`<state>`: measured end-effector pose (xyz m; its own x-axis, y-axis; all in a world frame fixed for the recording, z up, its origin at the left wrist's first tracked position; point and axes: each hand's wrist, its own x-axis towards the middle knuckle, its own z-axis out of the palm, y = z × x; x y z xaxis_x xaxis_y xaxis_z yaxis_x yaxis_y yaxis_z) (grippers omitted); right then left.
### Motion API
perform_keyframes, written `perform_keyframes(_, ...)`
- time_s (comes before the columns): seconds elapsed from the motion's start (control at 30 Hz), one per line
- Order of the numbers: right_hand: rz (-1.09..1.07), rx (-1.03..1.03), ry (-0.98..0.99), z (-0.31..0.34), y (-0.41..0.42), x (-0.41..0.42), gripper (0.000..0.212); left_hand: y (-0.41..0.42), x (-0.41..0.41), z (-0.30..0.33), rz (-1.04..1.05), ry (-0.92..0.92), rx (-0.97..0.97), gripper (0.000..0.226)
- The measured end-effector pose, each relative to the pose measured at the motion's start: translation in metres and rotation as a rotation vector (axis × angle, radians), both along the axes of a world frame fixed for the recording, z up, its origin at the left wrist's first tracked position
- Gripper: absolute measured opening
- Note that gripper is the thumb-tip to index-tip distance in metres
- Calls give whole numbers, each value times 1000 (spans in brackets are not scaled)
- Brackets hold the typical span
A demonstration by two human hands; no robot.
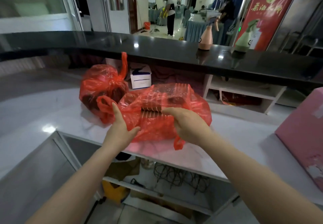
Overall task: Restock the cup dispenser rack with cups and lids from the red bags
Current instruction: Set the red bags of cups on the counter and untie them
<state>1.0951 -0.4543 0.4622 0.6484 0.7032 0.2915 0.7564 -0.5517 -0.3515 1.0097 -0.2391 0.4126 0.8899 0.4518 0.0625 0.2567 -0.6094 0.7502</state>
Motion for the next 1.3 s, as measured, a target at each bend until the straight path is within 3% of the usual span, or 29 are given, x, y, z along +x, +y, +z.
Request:
perform_keyframes(0.13, -130, -350, -127, -16, 15, 17, 51, -6, -11, 11, 107, -98, 206, 99)
perform_keyframes(0.23, -251, -464, -228, -28, 7, 26, 41, -15, -18, 23, 79, -548, 602, 47)
perform_keyframes(0.33, -296, -498, -261, -35, -7, 26, 40, -25, -7, 35, -251, -895, 994, 19)
perform_keyframes(0.4, -294, -523, -307, -38, -18, 25, 40, -31, 8, 40, -550, -824, 1174, 23)
perform_keyframes(0.43, -294, -533, -328, -39, -23, 24, 39, -31, 16, 40, -636, -677, 1280, 28)
perform_keyframes(0.53, -314, -576, -349, -39, -39, 24, 30, -17, 40, 36, -532, -82, 1440, 32)
perform_keyframes(0.63, -374, -602, -300, -43, -63, 31, 40, 14, 57, 35, -359, 270, 1343, 65)
perform_keyframes(0.73, -449, -657, -232, -49, -87, 41, 78, 42, 63, 29, -331, 326, 1348, 108)
perform_keyframes(0.8, -482, -657, -212, -49, -94, 50, 97, 60, 65, 24, -377, 325, 1358, 122)
perform_keyframes(0.87, -505, -683, -213, -46, -96, 63, 103, 80, 71, 27, -376, 302, 1327, 121)
perform_keyframes(1.07, -470, -719, -157, -22, -83, 110, 82, 104, 119, 51, -393, 345, 1121, 110)
perform_keyframes(1.17, -233, -512, -305, -12, -69, 116, 60, 100, 145, 57, -530, 256, 671, 99)
perform_keyframes(1.23, -145, -330, -453, -7, -61, 115, 58, 99, 158, 60, -567, 198, 361, 84)
perform_keyframes(1.3, -160, -260, -554, -4, -50, 117, 61, 101, 173, 58, -584, 174, 231, 74)
